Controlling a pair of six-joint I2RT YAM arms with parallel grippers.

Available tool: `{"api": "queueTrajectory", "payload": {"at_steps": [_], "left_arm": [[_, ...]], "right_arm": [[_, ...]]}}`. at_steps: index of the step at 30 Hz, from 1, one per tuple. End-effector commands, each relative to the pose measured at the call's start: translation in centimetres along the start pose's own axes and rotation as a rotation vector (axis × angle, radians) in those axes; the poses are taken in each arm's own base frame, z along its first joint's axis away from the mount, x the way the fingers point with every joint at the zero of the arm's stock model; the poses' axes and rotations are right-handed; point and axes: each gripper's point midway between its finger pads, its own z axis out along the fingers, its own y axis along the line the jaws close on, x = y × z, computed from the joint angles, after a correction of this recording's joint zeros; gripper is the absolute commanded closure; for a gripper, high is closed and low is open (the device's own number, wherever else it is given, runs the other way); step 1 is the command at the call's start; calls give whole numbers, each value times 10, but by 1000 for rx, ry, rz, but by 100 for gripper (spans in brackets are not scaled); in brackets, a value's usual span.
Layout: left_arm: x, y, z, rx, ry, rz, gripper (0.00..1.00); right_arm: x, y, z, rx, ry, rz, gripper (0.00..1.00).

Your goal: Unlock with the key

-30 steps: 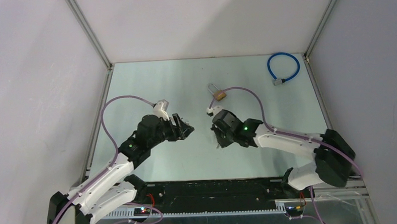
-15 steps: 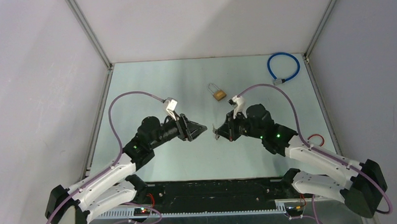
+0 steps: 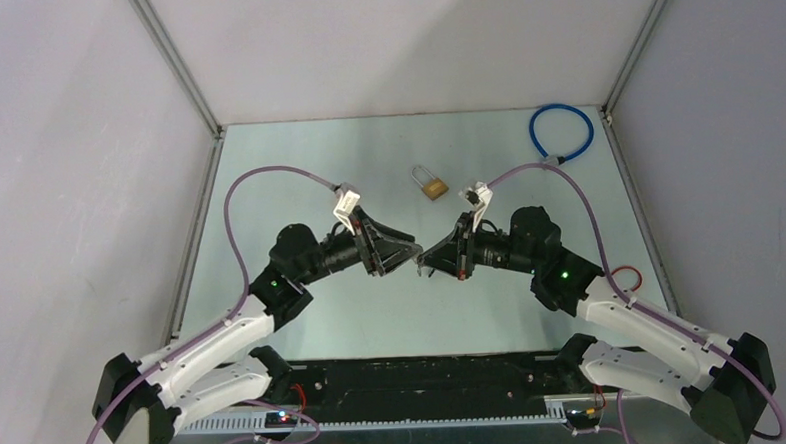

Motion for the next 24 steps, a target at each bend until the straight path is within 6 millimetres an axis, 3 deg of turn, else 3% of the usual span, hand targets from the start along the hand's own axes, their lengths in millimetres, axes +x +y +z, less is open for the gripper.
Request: {"api": "queueTrajectory", "payload": {"at_steps": [1, 7, 10, 13, 15, 16, 20, 22, 24], "left_arm": [[-21, -31, 5, 124, -44, 78, 54], [-20, -36, 8, 146, -30, 75, 74], [-22, -38, 9, 150, -34, 73, 97], [-30, -36, 8, 123, -73, 78, 100], [-35, -33, 5, 99, -103, 96, 100], [-38, -34, 3, 95, -120, 108, 100], [-51, -28, 0, 50, -176, 175, 100], [-58, -28, 0, 37, -197, 207, 100], [-66, -26, 2, 20, -214, 227, 100]], "right_arm": [[-16, 20, -4, -80, -56, -24, 100], [-18, 23, -5, -88, -68, -25, 100], [-20, 23, -7, -81, -78, -28, 100], [-23, 21, -8, -57, -105, -32, 98], [-28, 18, -11, -33, -139, -38, 87], [-32, 16, -12, -13, -159, -42, 71], [-43, 12, -12, 19, -210, -60, 30], [-50, 11, -13, 26, -239, -62, 21], [-57, 8, -14, 45, -272, -55, 19]]}}
